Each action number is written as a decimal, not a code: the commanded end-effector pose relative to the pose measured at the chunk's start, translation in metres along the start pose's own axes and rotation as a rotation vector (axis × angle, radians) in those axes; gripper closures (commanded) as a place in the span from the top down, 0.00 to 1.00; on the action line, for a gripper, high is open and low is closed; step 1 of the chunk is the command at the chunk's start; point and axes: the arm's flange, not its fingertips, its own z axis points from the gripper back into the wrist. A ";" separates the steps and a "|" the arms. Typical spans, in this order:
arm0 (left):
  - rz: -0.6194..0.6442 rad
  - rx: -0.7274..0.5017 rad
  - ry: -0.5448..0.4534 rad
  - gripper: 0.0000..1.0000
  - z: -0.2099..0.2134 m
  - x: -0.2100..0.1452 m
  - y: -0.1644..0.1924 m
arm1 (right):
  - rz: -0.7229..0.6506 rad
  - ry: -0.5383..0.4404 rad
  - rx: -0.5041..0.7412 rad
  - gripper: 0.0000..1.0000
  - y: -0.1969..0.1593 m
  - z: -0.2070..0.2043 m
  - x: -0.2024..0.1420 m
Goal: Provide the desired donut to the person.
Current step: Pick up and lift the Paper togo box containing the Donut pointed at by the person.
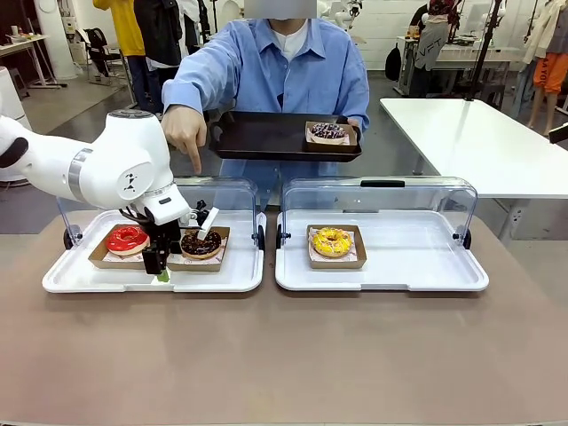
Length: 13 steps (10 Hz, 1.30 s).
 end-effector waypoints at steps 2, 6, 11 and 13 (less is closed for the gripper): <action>0.005 0.024 -0.002 0.17 0.000 0.003 0.003 | 0.003 -0.008 0.007 1.00 -0.001 0.001 0.001; -0.002 0.005 -0.020 0.08 0.001 0.002 0.002 | 0.003 -0.008 0.007 1.00 -0.001 0.001 0.001; -0.036 0.003 -0.019 0.00 0.007 0.003 -0.001 | 0.003 -0.008 0.007 1.00 -0.001 0.001 0.001; -0.055 0.001 -0.005 0.00 0.023 0.008 -0.011 | 0.003 -0.008 0.007 1.00 -0.001 0.001 0.001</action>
